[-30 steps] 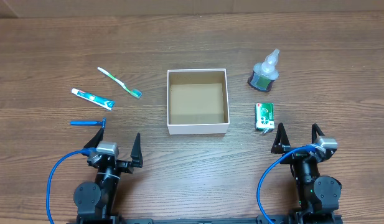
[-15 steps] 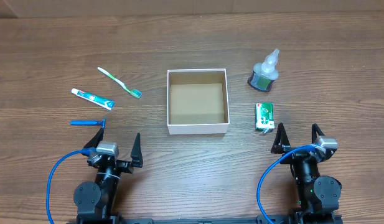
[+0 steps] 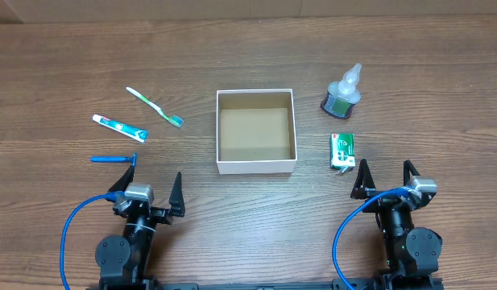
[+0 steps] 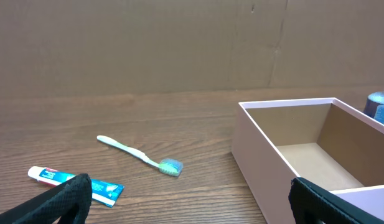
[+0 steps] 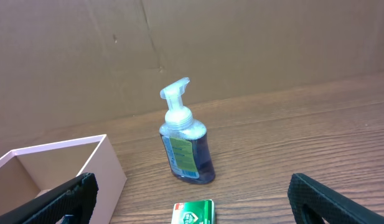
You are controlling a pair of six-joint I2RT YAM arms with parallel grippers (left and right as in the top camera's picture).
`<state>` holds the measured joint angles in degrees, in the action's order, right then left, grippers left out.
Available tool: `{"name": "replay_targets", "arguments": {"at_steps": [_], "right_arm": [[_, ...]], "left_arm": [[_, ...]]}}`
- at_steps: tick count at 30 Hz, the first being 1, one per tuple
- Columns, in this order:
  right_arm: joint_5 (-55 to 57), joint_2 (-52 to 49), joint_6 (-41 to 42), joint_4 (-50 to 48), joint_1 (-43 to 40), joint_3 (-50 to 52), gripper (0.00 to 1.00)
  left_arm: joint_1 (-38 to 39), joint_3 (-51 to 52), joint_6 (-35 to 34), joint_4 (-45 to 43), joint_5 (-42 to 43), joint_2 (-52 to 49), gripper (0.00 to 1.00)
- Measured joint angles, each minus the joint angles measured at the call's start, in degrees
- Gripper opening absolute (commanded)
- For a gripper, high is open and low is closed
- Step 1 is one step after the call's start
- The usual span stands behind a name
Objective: Pack container
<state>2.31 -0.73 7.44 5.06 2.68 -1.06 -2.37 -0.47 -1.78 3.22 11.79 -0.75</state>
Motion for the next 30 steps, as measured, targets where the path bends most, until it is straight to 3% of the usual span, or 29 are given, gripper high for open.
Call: {"name": "replay_targets", "arguments": {"at_steps": [23, 30], "right_arm": [[-0.02, 0.0, 0.0, -0.15, 0.0, 0.0, 1.0], [-5.14, -0.31, 0.0, -2.32, 0.0, -0.48, 1.0]], "left_arm": [[0.0, 0.0, 0.0, 0.0, 0.0, 0.0, 1.0], [0.0, 0.0, 0.0, 0.0, 0.0, 0.0, 1.0]]}}
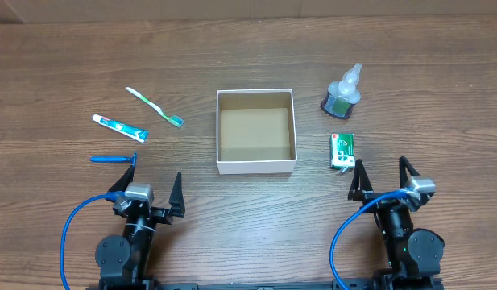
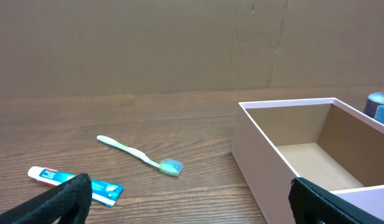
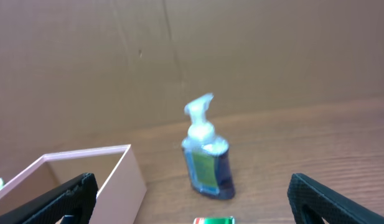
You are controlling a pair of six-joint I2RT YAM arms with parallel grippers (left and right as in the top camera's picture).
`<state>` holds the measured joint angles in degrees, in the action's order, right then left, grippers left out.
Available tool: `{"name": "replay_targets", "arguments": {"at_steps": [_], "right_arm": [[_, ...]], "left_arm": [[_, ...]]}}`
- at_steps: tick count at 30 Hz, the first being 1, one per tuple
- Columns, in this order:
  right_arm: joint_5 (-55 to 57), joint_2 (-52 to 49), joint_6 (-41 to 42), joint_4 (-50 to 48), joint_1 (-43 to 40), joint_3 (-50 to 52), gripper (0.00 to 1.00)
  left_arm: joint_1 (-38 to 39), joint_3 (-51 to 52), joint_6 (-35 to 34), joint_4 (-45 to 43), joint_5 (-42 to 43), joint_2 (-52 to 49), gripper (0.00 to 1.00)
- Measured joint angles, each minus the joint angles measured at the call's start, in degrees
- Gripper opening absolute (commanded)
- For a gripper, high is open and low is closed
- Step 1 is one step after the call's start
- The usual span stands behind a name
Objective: Pack container
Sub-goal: 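Move the right gripper over the soap pump bottle and descend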
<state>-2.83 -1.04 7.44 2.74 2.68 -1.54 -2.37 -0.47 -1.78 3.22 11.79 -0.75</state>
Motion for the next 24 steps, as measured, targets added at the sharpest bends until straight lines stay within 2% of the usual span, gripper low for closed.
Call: {"name": "replay_targets", "arguments": {"at_steps": [2, 5, 7, 11, 14, 16, 19, 24], "right_arm": [[-0.83, -2.6, 0.04, 3.32, 0.0, -2.64, 1.0], [-2.62, -10.67, 0.0, 7.72, 0.0, -11.87, 1.0], [-4.55, -19.65, 0.02, 10.21, -0.02, -21.7, 1.0], [-9.53, -39.91, 0.11, 22.49, 0.0, -42.88, 1.0], [-12.66, -52.24, 0.04, 31.23, 0.0, -54.29, 1.0], [-14.56, -60.89, 0.04, 33.31, 0.0, -61.2, 1.0], [-17.77, -69.13, 0.04, 32.35, 0.0, -65.37, 1.0], [-17.46, -76.98, -1.95, 29.44, 0.0, -65.75, 1.0]], "left_arm": [[0.0, 0.0, 0.0, 0.0, 0.0, 0.0, 1.0], [0.02, 0.0, 0.0, 0.0, 0.0, 0.0, 1.0], [0.0, 0.0, 0.0, -0.02, 0.0, 0.0, 1.0], [0.02, 0.0, -0.02, 0.02, 0.0, 0.0, 1.0], [0.0, 0.0, -0.02, -0.04, 0.0, 0.02, 1.0], [0.0, 0.0, -0.02, -0.02, 0.0, 0.0, 1.0], [0.0, 0.0, 0.0, 0.0, 0.02, 0.0, 1.0], [0.0, 0.0, -0.02, 0.0, 0.0, 0.0, 1.0]]}}
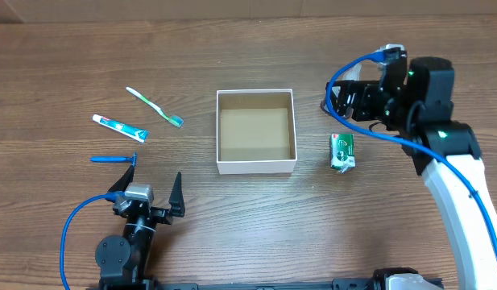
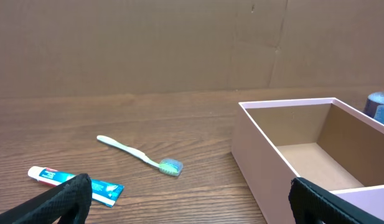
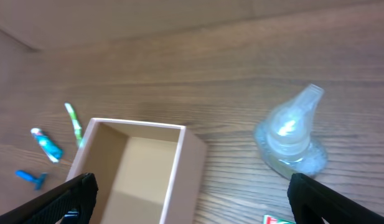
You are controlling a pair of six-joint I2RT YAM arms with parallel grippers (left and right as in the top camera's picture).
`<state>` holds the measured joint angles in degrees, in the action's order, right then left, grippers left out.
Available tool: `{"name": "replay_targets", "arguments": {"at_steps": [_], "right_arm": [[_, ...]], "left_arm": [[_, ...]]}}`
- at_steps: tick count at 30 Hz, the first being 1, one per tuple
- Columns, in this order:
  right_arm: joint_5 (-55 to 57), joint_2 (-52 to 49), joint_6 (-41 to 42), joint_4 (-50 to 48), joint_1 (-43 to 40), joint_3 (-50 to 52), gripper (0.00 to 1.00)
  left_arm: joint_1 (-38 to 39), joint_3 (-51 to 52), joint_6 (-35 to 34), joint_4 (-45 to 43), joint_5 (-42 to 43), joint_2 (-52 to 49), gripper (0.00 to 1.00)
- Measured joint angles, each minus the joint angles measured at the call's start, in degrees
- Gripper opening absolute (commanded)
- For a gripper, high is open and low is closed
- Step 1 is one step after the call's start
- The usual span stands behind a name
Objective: Pack container
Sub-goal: 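Move the right gripper over the soap pump bottle and descend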
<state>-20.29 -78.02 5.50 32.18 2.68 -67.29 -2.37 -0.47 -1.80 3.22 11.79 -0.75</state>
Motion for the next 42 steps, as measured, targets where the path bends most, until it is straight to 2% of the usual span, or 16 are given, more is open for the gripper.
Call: {"name": "replay_targets", "arguments": {"at_steps": [5, 10, 15, 21, 22, 25, 28, 32, 42], "right_arm": [[8.96, -8.28, -0.7, -0.5, 0.0, -0.11, 1.0], [14.56, -11.69, -0.87, -4.15, 0.0, -0.13, 1.0], [16.46, -13.66, -1.01, -10.1, 0.0, -0.22, 1.0], [15.56, -19.43, -1.03, -11.34, 0.0, -0.24, 1.0], [15.37, -20.22, -1.05, -11.37, 0.0, -0.24, 0.98], [15.1, -20.94, -1.05, -11.74, 0.0, -0.24, 0.7], [14.82, -20.94, -1.07, -12.31, 0.0, -0.24, 0.64], [14.6, -20.94, -1.16, -13.0, 0.0, -0.24, 0.45], [15.17, -20.94, -1.51, -13.79, 0.04, -0.33, 0.24]], "left_arm": [[0.0, 0.0, 0.02, 0.0, 0.0, 0.0, 1.0], [0.0, 0.0, 0.0, 0.0, 0.0, 0.0, 1.0], [0.0, 0.0, 0.02, 0.0, 0.0, 0.0, 1.0], [0.0, 0.0, 0.0, 0.0, 0.0, 0.0, 1.0], [0.0, 0.0, 0.0, 0.0, 0.0, 0.0, 1.0], [0.0, 0.0, 0.0, 0.0, 0.0, 0.0, 1.0], [0.0, 0.0, 0.0, 0.0, 0.0, 0.0, 1.0], [0.0, 0.0, 0.0, 0.0, 0.0, 0.0, 1.0], [0.0, 0.0, 0.0, 0.0, 0.0, 0.0, 1.0]]}}
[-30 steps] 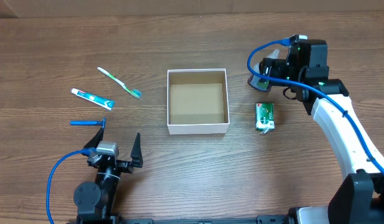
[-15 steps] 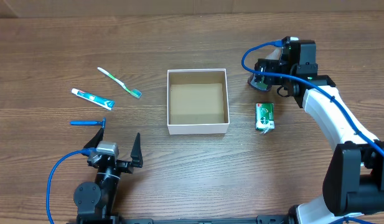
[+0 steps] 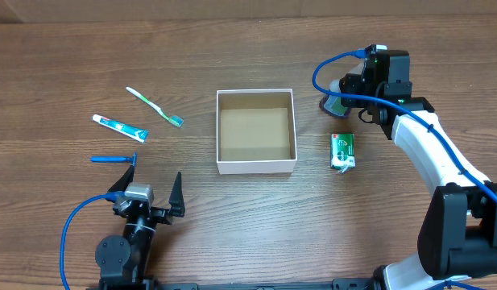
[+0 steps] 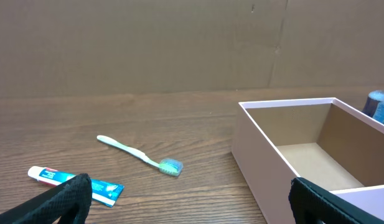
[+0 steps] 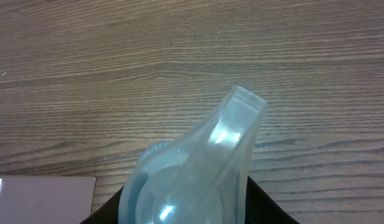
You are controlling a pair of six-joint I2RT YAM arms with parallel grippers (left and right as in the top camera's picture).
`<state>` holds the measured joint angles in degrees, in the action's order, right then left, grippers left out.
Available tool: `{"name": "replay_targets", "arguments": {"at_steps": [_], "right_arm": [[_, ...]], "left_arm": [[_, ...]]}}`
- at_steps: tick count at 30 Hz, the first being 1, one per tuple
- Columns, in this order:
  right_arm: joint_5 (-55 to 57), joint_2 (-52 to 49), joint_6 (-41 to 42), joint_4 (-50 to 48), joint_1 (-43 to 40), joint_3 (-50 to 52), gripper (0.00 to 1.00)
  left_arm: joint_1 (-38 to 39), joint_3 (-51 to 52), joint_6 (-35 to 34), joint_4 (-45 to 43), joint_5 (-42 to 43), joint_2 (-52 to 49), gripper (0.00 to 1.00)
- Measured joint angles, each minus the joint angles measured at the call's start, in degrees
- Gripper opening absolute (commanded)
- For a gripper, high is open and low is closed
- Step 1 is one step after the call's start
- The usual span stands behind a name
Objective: Pack container
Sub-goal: 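Move the right gripper over the soap pump bottle and descend, then close the right gripper on the soap bottle and lift it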
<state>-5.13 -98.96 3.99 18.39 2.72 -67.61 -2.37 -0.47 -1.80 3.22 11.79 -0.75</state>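
Observation:
A white open box [image 3: 256, 167] stands mid-table, its inside bare. The clear soap bottle [image 3: 332, 103] with a pump top is to its right; in the right wrist view the soap bottle [image 5: 198, 168] fills the frame. My right gripper [image 3: 347, 90] has come down over the bottle, black fingers [image 5: 107, 208] pressed on both sides. A green packet [image 3: 342, 151] lies in front of the bottle. Left of the box lie a toothbrush [image 3: 155, 106], a toothpaste tube [image 3: 119, 127] and a blue razor [image 3: 113, 159]. My left gripper [image 3: 148, 187] rests open near the front edge.
In the left wrist view the box wall [image 4: 254, 134] is close on the right, with the toothbrush [image 4: 139, 155] and toothpaste tube [image 4: 101, 190] ahead on bare wood. A cardboard wall stands behind the table.
My right gripper was high above the box and bottle, jaws wide. It now sits low around the soap bottle with the fingers closed in on it. The left arm has not moved.
Both grippers rested open at the front edge, the right one facing the bottle and packet. The right arm then stood raised over the far right of the table, looking down. Now it grips the soap bottle where it stands. No object has shifted.

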Motion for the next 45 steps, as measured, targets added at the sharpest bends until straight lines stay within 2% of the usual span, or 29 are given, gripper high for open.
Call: {"name": "replay_targets", "arguments": {"at_steps": [5, 6, 8, 11, 15, 19, 27, 33, 36, 37, 38, 41, 44, 45], "right_arm": [[0.02, 0.0, -0.13, 1.09, 0.0, -0.57, 0.2], [0.0, 0.0, -0.22, 1.97, -0.02, -1.25, 0.24], [0.02, 0.0, -0.44, 2.62, 0.0, -1.79, 0.4], [0.15, 0.0, -1.07, 2.12, -0.02, -2.64, 0.41], [-0.13, 0.0, -0.94, 2.19, 0.04, -2.91, 0.2], [0.02, 0.0, -1.25, 2.23, 0.04, -2.91, 0.1], [0.37, 0.83, -1.31, 2.29, 0.02, -2.91, 0.1], [0.02, 8.09, -1.49, 5.44, 0.02, -4.79, 0.12], [0.02, 11.17, -1.88, 5.35, 0.02, -6.78, 0.2], [0.02, 11.65, -2.08, 5.44, 0.02, -7.06, 0.28], [0.07, 11.69, -2.12, 5.64, 0.02, -7.23, 0.43], [0.98, 10.25, -2.51, 6.93, 0.02, -7.28, 0.7], [2.23, 7.43, -0.92, 7.43, 0.0, -7.28, 0.86], [3.02, 6.14, 0.37, 7.96, 0.0, -7.28, 0.88]], "left_arm": [[0.0, 0.0, 0.0, 0.0, 0.0, 0.0, 1.0], [0.0, 0.0, 0.0, 0.0, 0.0, 0.0, 1.0], [0.0, 0.0, 0.0, 0.0, 0.0, 0.0, 1.0], [0.0, 0.0, 0.0, 0.0, 0.0, 0.0, 1.0], [0.0, 0.0, 0.0, 0.0, 0.0, 0.0, 1.0], [0.0, 0.0, 0.02, 0.0, 0.0, 0.0, 1.0], [0.0, 0.0, 0.0, 0.0, 0.0, 0.0, 1.0], [0.0, 0.0, 0.0, 0.0, 0.0, 0.0, 1.0], [0.0, 0.0, 0.0, 0.0, 0.0, 0.0, 1.0], [0.0, 0.0, 0.0, 0.0, 0.0, 0.0, 1.0], [0.0, 0.0, 0.0, 0.0, 0.0, 0.0, 1.0], [0.0, 0.0, 0.0, 0.0, 0.0, 0.0, 1.0], [0.0, 0.0, 0.0, 0.0, 0.0, 0.0, 1.0], [0.0, 0.0, 0.0, 0.0, 0.0, 0.0, 1.0]]}}
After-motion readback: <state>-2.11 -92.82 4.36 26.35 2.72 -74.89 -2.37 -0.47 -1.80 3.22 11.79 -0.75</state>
